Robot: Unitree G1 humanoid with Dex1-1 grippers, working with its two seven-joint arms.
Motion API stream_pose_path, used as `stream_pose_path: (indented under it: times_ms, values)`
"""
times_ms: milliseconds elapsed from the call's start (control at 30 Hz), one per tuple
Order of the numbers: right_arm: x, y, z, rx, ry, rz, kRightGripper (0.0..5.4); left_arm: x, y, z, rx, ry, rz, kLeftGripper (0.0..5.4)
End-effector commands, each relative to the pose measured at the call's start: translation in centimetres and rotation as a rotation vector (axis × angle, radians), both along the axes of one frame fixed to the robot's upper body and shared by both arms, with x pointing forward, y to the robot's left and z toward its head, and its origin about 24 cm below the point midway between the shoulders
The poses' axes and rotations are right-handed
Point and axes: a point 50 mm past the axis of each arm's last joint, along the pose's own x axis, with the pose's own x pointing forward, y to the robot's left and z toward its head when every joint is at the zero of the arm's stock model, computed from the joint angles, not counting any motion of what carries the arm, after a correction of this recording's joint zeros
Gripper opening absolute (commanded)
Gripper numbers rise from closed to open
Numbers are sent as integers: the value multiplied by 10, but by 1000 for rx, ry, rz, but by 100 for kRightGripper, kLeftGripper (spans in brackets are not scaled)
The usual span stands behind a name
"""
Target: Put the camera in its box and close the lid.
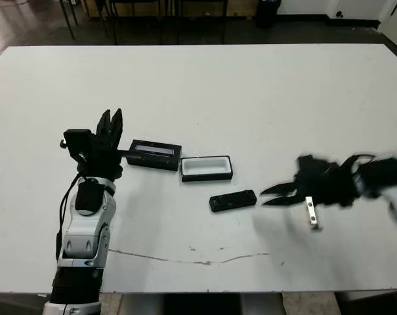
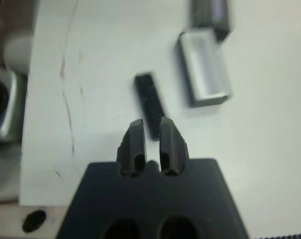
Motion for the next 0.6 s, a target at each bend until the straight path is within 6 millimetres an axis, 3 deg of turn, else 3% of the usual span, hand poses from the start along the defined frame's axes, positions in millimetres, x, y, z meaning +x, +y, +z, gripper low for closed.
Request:
stream_pose_path:
  times_ms: [33,167,300,600]
  values:
    - [12,-12,7,38,-34,-74,0,-1,4,-5,14,28,9,0]
    - [24,-19,1,50,-31,-167,0,-1,5,-4,20,28,9,0]
    - [31,-18,-7,-30,-21,-136,21,-2,7,-4,22,33,11,0]
    - [38,-7,-28,-39,51,25,209,-2,9,-4,30,44,14,0]
